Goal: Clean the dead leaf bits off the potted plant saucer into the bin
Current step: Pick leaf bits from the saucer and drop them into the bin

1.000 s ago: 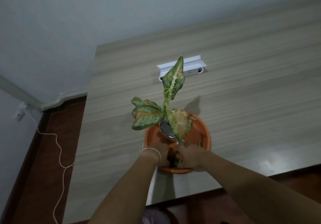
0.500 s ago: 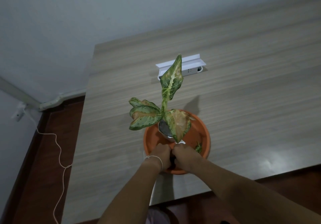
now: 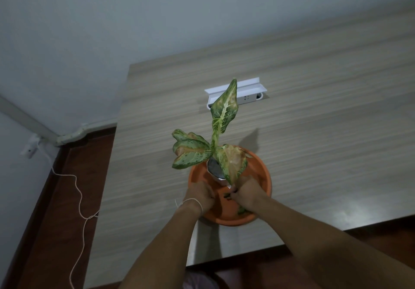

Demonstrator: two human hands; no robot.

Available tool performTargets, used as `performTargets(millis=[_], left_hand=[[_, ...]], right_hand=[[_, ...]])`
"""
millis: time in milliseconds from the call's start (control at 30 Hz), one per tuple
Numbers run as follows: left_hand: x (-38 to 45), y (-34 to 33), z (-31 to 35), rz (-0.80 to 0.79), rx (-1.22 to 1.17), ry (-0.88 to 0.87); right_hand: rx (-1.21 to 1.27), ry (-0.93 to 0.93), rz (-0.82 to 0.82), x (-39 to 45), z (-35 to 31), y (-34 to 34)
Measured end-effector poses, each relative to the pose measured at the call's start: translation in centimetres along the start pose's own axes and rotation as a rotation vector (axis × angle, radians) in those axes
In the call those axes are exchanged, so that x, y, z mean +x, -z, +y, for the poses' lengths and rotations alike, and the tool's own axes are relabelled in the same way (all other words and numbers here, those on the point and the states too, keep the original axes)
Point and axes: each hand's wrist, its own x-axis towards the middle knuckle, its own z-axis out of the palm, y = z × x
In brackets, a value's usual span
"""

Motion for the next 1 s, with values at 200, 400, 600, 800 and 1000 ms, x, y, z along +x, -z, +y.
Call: performTargets(millis=[200, 400, 600, 800, 1000], left_hand=[[-1.3, 0.7, -0.1, 0.107, -0.141, 0.012], [-2.9, 0.9, -0.8, 0.151, -0.249, 0.050], [-5.9, 1.8, -3.9, 0.213, -0.392, 0.088], [-10.2, 3.9, -10.3, 0.312, -0.500, 0.206], [-15.8, 5.3, -17.2, 0.394, -0.548, 0.318]], right_hand=[[0.085, -0.026, 0.054, -1.4, -0.6, 1.3], [0.108, -0.021, 0.065, -2.9, -2.1, 1.3], [0.104, 0.056, 0.065, -4.5, -4.9, 0.0], [0.071, 0.158, 0.013, -5.4, -9.8, -2.4], [0.119, 0.259, -0.062, -7.6, -16.2, -7.3]])
